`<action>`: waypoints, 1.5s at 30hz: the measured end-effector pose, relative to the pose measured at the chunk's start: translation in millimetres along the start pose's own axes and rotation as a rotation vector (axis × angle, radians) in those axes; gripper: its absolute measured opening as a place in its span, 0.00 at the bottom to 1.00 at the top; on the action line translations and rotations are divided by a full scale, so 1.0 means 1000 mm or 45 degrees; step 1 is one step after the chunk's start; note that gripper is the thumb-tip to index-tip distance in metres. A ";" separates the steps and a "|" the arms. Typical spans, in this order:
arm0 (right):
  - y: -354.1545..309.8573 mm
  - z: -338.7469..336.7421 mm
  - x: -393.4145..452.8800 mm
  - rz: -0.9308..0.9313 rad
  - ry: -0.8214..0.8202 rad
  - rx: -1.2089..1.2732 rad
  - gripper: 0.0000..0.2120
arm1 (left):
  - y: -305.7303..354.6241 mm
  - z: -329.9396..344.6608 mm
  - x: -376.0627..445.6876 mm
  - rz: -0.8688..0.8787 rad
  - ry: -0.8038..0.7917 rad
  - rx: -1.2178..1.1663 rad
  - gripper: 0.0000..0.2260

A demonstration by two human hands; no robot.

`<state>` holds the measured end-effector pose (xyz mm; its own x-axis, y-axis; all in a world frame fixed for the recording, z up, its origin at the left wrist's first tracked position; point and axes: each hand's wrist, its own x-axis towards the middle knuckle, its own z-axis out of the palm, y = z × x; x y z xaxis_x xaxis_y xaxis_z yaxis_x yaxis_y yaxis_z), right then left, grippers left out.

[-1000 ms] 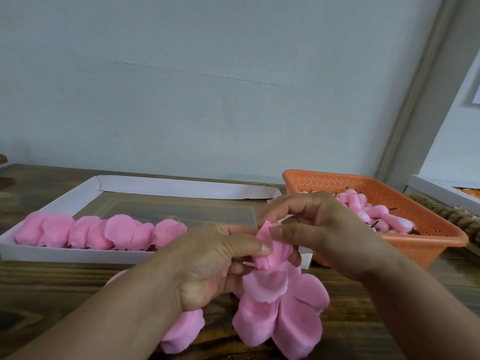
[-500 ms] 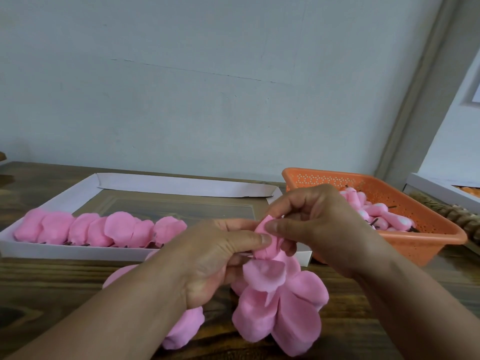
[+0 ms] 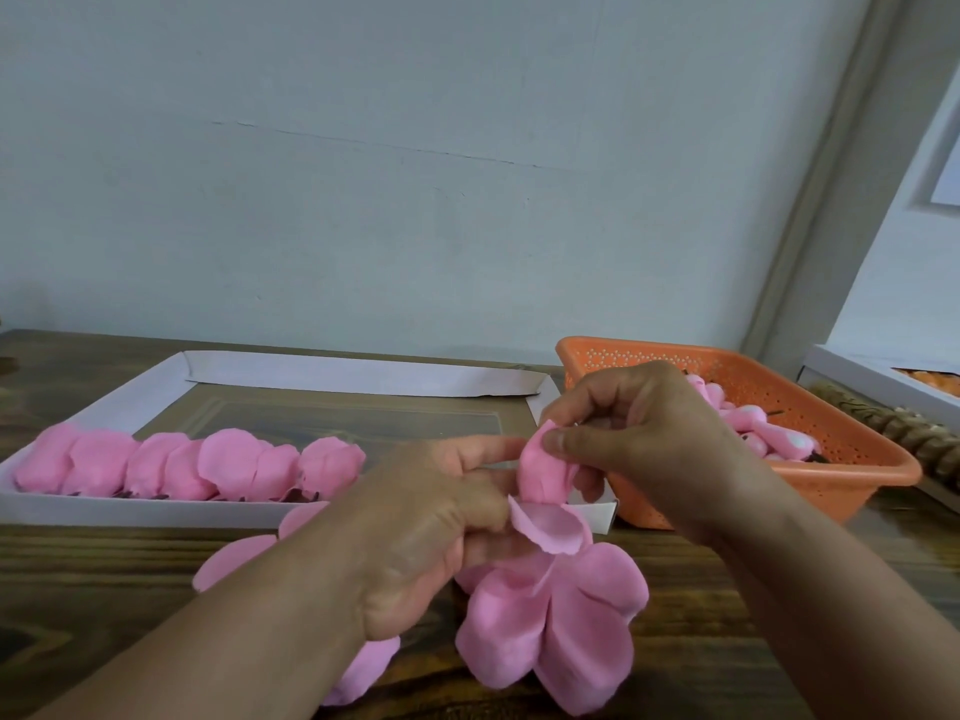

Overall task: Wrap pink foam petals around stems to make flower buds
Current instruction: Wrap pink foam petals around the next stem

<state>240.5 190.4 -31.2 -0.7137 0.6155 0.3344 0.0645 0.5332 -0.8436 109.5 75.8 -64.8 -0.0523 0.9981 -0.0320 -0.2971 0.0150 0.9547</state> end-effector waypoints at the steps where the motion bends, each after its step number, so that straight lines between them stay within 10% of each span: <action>1: 0.000 0.000 0.000 -0.003 -0.001 0.002 0.04 | -0.001 0.001 0.000 0.016 0.038 0.018 0.21; 30: -0.004 0.008 -0.001 -0.002 -0.058 0.039 0.03 | -0.009 0.006 0.000 0.105 0.357 0.103 0.25; 45: -0.005 0.014 0.000 0.021 0.023 -0.072 0.04 | -0.010 0.013 0.002 0.245 0.599 0.260 0.12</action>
<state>230.9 179.8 -33.2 -0.6996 0.6346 0.3284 0.1161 0.5545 -0.8241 124.4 78.8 -71.0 -0.5219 0.8505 0.0649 -0.0513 -0.1073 0.9929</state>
